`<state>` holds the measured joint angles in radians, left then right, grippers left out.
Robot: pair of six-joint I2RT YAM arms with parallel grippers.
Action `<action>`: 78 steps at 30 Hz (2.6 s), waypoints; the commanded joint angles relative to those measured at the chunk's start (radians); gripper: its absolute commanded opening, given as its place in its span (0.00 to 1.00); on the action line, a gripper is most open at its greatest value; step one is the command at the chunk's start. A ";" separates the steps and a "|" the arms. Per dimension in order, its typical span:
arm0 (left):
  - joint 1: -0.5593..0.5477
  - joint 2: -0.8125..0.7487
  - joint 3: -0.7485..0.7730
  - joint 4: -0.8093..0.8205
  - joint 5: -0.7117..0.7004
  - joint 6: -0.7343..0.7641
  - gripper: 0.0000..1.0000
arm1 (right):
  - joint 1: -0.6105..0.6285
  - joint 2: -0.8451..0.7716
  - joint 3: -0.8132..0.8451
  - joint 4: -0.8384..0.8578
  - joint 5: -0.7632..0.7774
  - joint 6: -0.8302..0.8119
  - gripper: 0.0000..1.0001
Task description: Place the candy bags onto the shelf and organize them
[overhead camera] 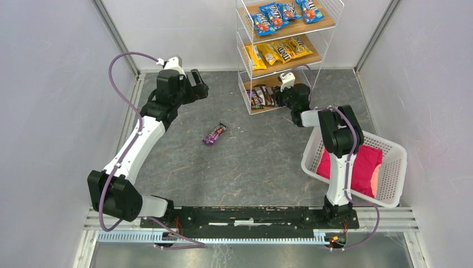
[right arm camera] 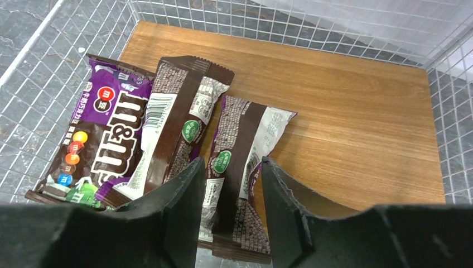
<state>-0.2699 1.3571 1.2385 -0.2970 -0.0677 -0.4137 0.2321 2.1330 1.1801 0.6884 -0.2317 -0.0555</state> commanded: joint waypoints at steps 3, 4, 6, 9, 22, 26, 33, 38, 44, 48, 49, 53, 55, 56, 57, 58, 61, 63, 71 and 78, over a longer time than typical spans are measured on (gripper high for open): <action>0.003 0.011 0.024 0.026 0.009 0.051 1.00 | -0.006 -0.020 0.067 -0.010 0.041 0.035 0.57; 0.003 0.011 0.024 0.027 0.012 0.052 1.00 | -0.006 -0.039 0.055 -0.021 0.046 0.047 0.59; 0.003 0.009 0.026 0.025 0.014 0.051 1.00 | -0.006 -0.099 0.008 -0.050 0.068 0.092 0.61; 0.003 0.000 0.028 0.023 0.013 0.053 1.00 | -0.005 -0.213 -0.123 -0.065 0.113 0.156 0.62; 0.001 -0.032 0.029 0.022 0.005 0.054 1.00 | 0.214 -0.664 -0.544 -0.325 0.094 0.331 0.78; 0.001 -0.047 0.029 0.019 0.000 0.054 1.00 | 0.385 -0.681 -0.527 -0.377 0.116 0.459 0.85; 0.003 -0.052 0.029 0.021 -0.018 0.056 1.00 | 0.615 -0.507 -0.378 -0.332 0.140 0.760 0.87; 0.002 -0.066 0.029 0.021 -0.018 0.055 1.00 | 0.689 -0.344 -0.260 -0.240 0.225 0.895 0.87; 0.004 -0.073 0.029 0.022 -0.017 0.056 1.00 | 0.728 -0.197 -0.190 -0.136 0.339 1.001 0.85; 0.003 -0.075 0.030 0.022 -0.015 0.054 1.00 | 0.736 -0.092 -0.083 -0.182 0.384 1.008 0.84; 0.003 -0.074 0.029 0.021 -0.015 0.055 1.00 | 0.737 -0.072 -0.060 -0.195 0.393 1.013 0.84; 0.003 -0.070 0.030 0.022 -0.015 0.054 1.00 | 0.736 -0.023 -0.035 -0.172 0.437 1.047 0.76; 0.003 -0.070 0.030 0.020 -0.016 0.055 1.00 | 0.734 -0.004 -0.030 -0.148 0.440 1.064 0.67; 0.003 -0.071 0.030 0.022 -0.015 0.055 1.00 | 0.734 0.003 -0.023 -0.145 0.441 1.065 0.62; 0.003 -0.071 0.029 0.022 -0.016 0.055 1.00 | 0.734 0.006 -0.020 -0.141 0.441 1.063 0.57; 0.003 -0.070 0.030 0.022 -0.017 0.055 1.00 | 0.732 0.009 -0.020 -0.135 0.441 1.060 0.50; 0.003 -0.067 0.033 0.018 -0.013 0.054 1.00 | 0.721 0.015 -0.028 -0.100 0.408 1.045 0.38; 0.004 -0.068 0.033 0.020 -0.006 0.050 1.00 | 0.706 0.014 -0.035 -0.077 0.359 1.026 0.30; 0.005 -0.070 0.034 0.017 -0.020 0.054 1.00 | 0.633 -0.037 -0.121 0.025 -0.064 0.803 0.12; 0.012 -0.068 0.035 0.019 -0.003 0.047 1.00 | 0.616 -0.165 -0.154 -0.466 -0.438 0.273 0.13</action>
<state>-0.2642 1.3098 1.2385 -0.3042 -0.0769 -0.4137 0.8413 2.0750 1.0439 0.5175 -0.3752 0.6041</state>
